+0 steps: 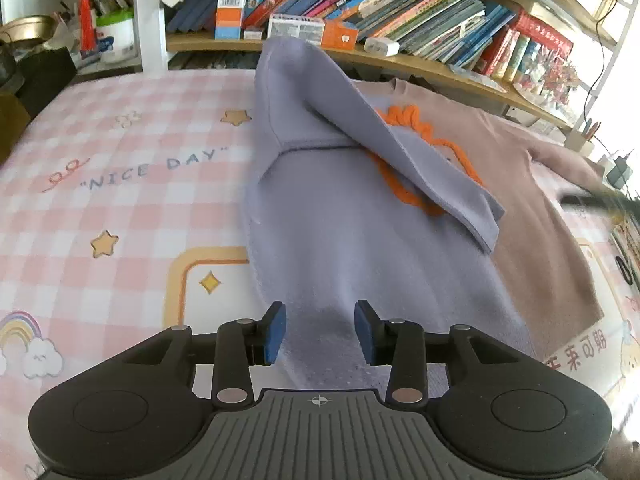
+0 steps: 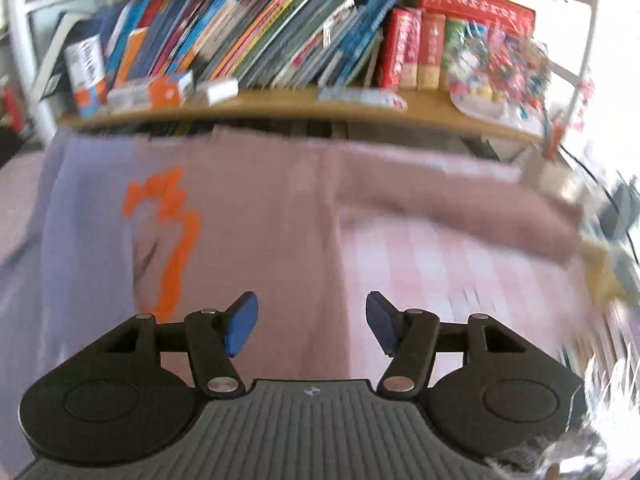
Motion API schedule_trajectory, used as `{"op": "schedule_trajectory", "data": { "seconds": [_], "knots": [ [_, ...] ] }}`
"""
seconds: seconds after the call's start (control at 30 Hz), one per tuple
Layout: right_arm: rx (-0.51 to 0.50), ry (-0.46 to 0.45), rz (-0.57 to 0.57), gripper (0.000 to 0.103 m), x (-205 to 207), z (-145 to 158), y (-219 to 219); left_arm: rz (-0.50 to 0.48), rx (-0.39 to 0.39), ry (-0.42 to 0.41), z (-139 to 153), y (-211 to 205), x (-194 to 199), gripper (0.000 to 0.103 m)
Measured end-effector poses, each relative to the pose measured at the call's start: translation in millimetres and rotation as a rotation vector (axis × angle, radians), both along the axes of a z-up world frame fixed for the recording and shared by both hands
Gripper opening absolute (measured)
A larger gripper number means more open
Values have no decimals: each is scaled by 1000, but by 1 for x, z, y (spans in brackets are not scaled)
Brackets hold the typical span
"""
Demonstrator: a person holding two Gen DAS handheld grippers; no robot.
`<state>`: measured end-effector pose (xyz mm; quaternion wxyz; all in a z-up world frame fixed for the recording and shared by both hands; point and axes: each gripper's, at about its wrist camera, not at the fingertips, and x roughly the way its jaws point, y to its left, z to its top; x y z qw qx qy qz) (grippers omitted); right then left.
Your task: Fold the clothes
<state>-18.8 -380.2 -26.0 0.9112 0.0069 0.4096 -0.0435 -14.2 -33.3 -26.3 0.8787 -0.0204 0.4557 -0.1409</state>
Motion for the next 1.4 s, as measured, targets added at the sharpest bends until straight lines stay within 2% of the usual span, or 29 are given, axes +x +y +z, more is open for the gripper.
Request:
{"op": "schedule_trajectory", "data": {
  "seconds": [0.13, 0.33, 0.57, 0.87, 1.03, 1.17, 1.23, 1.3, 1.33, 1.37, 1.4],
  "knots": [
    [-7, 22, -24, 55, -45, -5, -2, 14, 10, 3, -4, -7, -1, 38],
    [72, 26, -99, 52, -80, -13, -7, 49, 20, -2, -6, -10, -6, 39],
    [102, 13, -105, 47, -87, -14, -8, 83, 8, 1, -7, -7, -15, 39],
    [112, 36, -66, 26, -87, -20, 1, 164, -32, 19, -10, -1, -16, 39],
    [116, 43, -70, 26, -85, -19, 3, 203, -22, 21, -12, 4, -16, 40],
    [117, 45, -70, 26, -86, -19, 4, 223, 1, 35, -15, 4, -15, 52],
    [121, 47, -72, 26, -85, -18, 4, 219, 9, 30, -15, 2, -16, 53],
    [126, 49, -68, 23, -85, -18, 4, 210, -5, 23, -16, 3, -15, 45],
    [129, 50, -63, 22, -85, -18, 4, 200, -20, 21, -17, 4, -15, 36],
    [134, 51, -58, 18, -85, -18, 4, 190, -36, 22, -17, 5, -15, 14],
    [138, 52, -50, 14, -85, -17, 5, 186, -38, 25, -18, 6, -15, 6]
  ]
}}
